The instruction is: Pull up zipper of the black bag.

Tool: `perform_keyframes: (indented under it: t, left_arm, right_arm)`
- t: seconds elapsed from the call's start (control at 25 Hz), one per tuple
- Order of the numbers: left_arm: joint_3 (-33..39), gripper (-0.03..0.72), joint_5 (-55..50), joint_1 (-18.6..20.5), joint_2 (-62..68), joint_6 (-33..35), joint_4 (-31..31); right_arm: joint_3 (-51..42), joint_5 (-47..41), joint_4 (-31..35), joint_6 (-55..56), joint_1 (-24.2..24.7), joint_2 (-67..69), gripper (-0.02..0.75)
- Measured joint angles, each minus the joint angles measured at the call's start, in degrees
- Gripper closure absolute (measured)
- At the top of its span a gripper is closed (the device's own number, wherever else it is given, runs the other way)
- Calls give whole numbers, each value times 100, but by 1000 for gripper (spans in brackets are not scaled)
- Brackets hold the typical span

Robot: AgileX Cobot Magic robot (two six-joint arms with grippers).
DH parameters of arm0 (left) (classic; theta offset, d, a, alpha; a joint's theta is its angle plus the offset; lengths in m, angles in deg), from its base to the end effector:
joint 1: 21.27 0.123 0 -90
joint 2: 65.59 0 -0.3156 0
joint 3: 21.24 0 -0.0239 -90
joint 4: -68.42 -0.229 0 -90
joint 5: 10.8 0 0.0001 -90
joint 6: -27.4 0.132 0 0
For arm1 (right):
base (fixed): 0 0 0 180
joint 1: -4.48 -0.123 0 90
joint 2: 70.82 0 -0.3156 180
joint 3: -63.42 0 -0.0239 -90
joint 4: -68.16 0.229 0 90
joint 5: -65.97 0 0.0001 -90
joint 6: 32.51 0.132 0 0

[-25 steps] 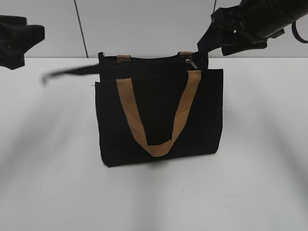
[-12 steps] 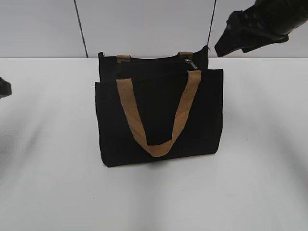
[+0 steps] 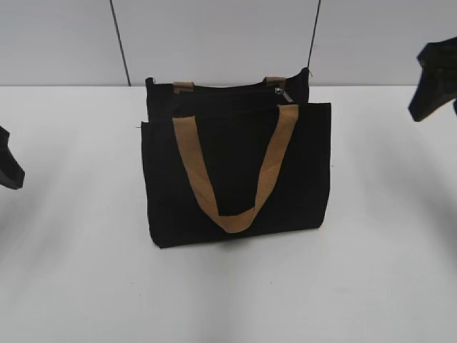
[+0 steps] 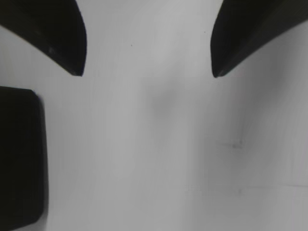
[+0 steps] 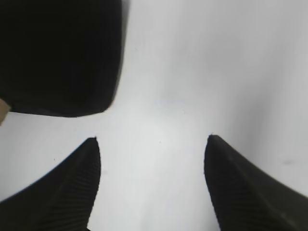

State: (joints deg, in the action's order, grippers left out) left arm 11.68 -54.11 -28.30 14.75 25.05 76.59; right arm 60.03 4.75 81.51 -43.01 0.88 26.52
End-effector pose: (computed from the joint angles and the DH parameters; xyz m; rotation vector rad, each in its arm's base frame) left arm 0.2164 -0.0397 0.2453 -0.0026 2.7369 -0.2092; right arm 0.3089 0.0462 0.2944 -0.2323 2.7919 0.2849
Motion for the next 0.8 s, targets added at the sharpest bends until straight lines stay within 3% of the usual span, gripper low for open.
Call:
perform_keyframes:
  t: [0.32, 0.56, 0.68, 0.8]
  left_arm:
    - [-1211, 95, -1085, 0, 876, 158, -78]
    - [-1459, 95, -1937, 0, 832, 158, -436]
    - [-1459, 95, -2467, 0, 673, 132, -849]
    - [-1385, 95, -2569, 0, 335, 106, -890]
  right_arm:
    - [0, -782, -390, -165, 1028, -6, 223]
    - [-355, -799, -365, -176, 1110, -676, 223]
    - [-906, -812, -345, -180, 1110, -1427, 223]
    - [-1659, -818, -99, -180, 1110, -2381, 223]
